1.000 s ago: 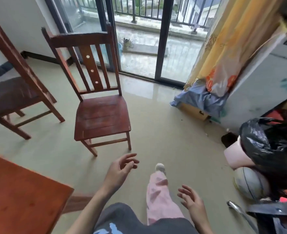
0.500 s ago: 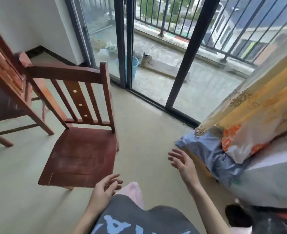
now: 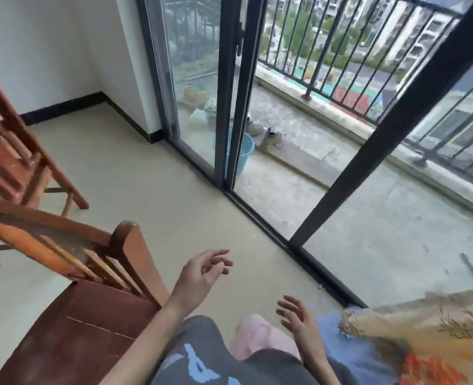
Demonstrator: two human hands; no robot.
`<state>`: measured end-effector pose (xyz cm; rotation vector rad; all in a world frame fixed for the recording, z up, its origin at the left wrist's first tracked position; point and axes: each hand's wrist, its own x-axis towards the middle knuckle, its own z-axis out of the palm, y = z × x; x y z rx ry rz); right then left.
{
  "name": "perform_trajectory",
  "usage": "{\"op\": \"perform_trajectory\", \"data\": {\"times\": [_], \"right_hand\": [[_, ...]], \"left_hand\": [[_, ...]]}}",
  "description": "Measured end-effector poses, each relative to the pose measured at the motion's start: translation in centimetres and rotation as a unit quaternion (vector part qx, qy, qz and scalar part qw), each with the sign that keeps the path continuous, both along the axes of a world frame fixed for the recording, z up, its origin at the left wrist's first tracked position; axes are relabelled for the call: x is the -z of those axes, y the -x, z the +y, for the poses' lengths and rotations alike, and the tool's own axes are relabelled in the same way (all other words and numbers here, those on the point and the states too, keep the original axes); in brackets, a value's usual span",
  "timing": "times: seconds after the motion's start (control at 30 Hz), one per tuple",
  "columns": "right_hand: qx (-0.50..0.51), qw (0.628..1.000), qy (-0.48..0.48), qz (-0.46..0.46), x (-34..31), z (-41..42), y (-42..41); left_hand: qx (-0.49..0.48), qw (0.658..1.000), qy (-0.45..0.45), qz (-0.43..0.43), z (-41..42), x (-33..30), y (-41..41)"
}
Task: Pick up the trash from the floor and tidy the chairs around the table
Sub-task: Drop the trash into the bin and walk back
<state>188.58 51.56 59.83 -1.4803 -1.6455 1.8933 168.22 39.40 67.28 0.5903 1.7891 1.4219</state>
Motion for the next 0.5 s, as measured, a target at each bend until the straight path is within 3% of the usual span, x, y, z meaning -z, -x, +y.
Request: {"op": "perform_trajectory", "data": {"times": [0.13, 0.27, 0.5], "right_hand": [[-0.126, 0.992, -0.016, 0.0, 0.0, 8.9, 8.3], [-0.279, 0.96, -0.032, 0.009, -1.0, 16.2, 19.1], [-0.547, 0.835, -0.029, 0.051, -5.0, 17.9, 38.3]], "left_hand": [[-0.104, 0.994, -0.011, -0.001, 4.6, 0.1, 4.7], [-0.253, 0.967, 0.0, -0.017, 7.0, 1.7, 7.5], [-0.53, 0.844, 0.028, -0.077, 8.5, 1.7, 6.5]]}}
